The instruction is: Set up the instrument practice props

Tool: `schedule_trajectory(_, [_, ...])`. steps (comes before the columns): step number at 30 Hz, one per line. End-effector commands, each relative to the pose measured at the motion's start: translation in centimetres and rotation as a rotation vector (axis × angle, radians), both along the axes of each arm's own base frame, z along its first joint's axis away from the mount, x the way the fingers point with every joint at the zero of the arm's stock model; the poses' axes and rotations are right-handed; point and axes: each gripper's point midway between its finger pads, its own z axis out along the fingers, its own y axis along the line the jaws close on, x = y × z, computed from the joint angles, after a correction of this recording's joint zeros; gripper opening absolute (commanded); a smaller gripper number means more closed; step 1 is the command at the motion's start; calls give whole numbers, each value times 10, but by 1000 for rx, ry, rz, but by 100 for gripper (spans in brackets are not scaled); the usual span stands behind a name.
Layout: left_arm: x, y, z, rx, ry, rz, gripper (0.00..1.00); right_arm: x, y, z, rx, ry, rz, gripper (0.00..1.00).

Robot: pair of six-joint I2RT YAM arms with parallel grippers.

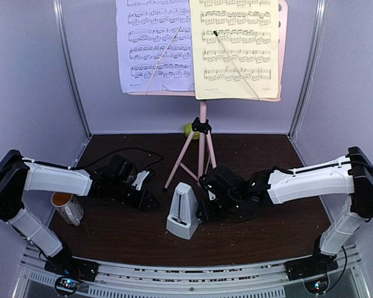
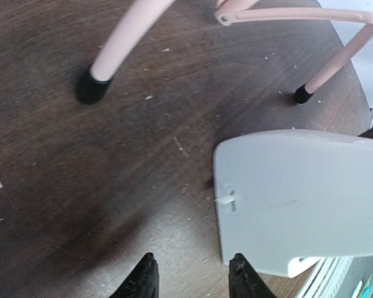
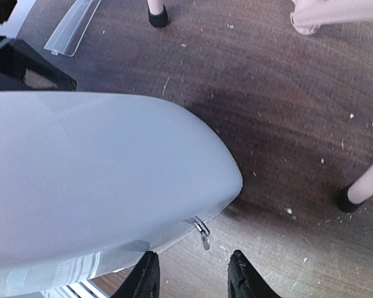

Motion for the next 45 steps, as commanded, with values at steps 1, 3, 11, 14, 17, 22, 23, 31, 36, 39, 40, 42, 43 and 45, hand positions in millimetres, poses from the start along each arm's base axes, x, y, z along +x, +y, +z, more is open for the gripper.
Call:
schedule_trajectory(1, [-3, -22, 7, -67, -30, -38, 40, 23, 12, 18, 28, -62, -27, 39])
schedule_trajectory(3, [-6, -26, 5, -68, -26, -47, 39, 30, 14, 20, 31, -72, -35, 39])
schedule_trajectory(11, [-11, -43, 5, -71, -25, -92, 36, 49, 17, 32, 51, -109, -31, 42])
schedule_trajectory(14, [-10, -43, 6, -65, -31, -85, 36, 48, 13, 37, 39, -115, -16, 44])
schedule_trajectory(17, [-7, -41, 17, -56, -69, -90, 36, 46, 6, 46, 28, -137, -1, 49])
schedule_trajectory(22, [-6, -43, 28, -82, -102, -101, 37, 40, -3, 66, 53, -177, 24, 62])
schedule_trajectory(23, [-7, -43, 25, -75, -91, -105, 36, 38, -5, 67, 55, -178, 28, 64])
schedule_trajectory(31, [-14, -34, 4, -19, -54, -114, 31, 21, -27, 67, 75, -164, 22, 69])
schedule_trajectory(36, [-25, -53, 8, -65, -64, -203, 29, 12, -32, 69, 121, -181, 22, 86])
schedule_trajectory(39, [-24, -67, 16, -109, -61, -219, 28, 7, -31, 71, 138, -203, 25, 91])
schedule_trajectory(40, [-23, -70, 19, -122, -64, -220, 28, 5, -30, 71, 140, -206, 30, 91])
schedule_trajectory(42, [-23, -73, 25, -143, -72, -226, 28, 3, -27, 72, 143, -219, 38, 91])
schedule_trajectory(43, [-23, -73, 28, -149, -80, -229, 28, 0, -25, 71, 141, -224, 44, 91])
schedule_trajectory(45, [-25, -72, 32, -154, -90, -237, 29, -1, -22, 73, 144, -244, 50, 91])
